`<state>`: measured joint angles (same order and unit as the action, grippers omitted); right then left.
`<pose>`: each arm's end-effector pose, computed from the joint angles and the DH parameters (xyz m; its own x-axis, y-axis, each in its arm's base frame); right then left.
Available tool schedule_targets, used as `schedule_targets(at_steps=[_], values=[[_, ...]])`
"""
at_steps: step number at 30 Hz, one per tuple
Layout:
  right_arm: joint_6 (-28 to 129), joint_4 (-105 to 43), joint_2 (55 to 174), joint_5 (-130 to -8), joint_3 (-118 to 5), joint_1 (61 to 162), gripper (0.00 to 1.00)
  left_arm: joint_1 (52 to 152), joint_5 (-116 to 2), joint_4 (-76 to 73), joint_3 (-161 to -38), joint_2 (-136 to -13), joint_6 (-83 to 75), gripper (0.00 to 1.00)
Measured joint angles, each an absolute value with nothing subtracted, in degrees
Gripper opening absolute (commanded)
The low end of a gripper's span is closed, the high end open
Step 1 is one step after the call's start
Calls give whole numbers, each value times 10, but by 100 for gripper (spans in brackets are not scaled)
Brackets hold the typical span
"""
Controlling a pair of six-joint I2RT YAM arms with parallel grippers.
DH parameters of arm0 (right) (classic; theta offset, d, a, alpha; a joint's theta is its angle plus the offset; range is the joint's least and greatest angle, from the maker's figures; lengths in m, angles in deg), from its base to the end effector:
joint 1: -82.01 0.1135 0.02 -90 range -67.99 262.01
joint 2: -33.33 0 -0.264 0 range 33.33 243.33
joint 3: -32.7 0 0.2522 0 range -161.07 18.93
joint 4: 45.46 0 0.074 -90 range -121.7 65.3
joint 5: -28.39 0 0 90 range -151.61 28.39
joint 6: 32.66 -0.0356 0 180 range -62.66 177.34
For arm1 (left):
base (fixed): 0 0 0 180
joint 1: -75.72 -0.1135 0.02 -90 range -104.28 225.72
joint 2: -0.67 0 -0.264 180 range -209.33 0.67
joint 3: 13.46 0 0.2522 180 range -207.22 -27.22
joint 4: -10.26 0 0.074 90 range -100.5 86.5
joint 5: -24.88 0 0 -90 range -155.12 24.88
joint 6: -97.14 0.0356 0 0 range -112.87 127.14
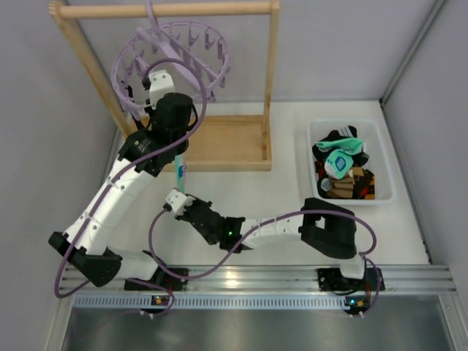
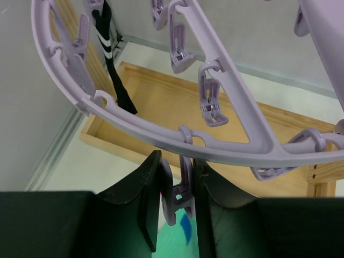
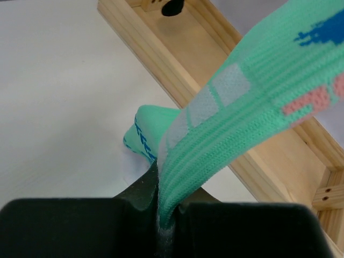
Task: Remove the socks clipped to the hanger
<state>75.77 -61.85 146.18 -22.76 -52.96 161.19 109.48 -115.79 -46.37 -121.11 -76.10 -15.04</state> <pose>0.1058 0.4346 0.2225 0.1719 -0.4122 -0.8947 -0.6271 0.6547 -0.4221 0.2340 -0.1233 0.4580 -0.2488 -0.1215 -0.9609 -0.3466 0.9376 -0.0288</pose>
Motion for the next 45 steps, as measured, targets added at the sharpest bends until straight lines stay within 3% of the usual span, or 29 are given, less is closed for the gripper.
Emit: schedule_targets(at_steps=[2, 5, 6, 8, 9, 11, 12, 13, 16, 22, 28, 38, 45], values=[[758, -618, 1464, -230, -527, 1617, 0, 1094, -1157, -460, -1211, -761, -150, 1], [756, -624, 1464, -231, -514, 1622, 0, 1095, -1156, -456, -1211, -761, -149, 1], [756, -624, 1463, -231, -505, 1622, 0, 1094, -1155, -454, -1211, -761, -149, 15], [751, -623, 1454, -226, -478, 1623, 0, 1094, -1149, -451, -1210, -761, -150, 23], [748, -620, 1442, -220, -459, 1623, 0, 1094, -1140, -449, -1207, -760, -150, 36], [737, -612, 1412, -207, -421, 1623, 0, 1093, -1119, -442, -1196, -753, -148, 51], [730, -603, 1386, -198, -400, 1622, 0, 1091, -1104, -437, -1191, -749, -150, 58], [718, -589, 1356, -192, -379, 1620, 0, 1091, -1087, -436, -1184, -743, -150, 74], [672, -520, 1236, -180, -331, 1608, 0, 1091, -1036, -435, -1161, -724, -153, 97], [580, -355, 1010, -207, -322, 1481, 0, 1091, -974, -434, -1094, -657, -158, 98], [558, -196, 923, -232, -346, 1285, 0, 1091, -965, -437, -995, -504, -149, 98], [565, -116, 921, -369, -404, 931, 0, 1091, -990, -435, -854, -355, -127, 98], [534, -145, 1083, -468, -418, 860, 0, 1091, -1038, -438, -822, -315, -152, 98]])
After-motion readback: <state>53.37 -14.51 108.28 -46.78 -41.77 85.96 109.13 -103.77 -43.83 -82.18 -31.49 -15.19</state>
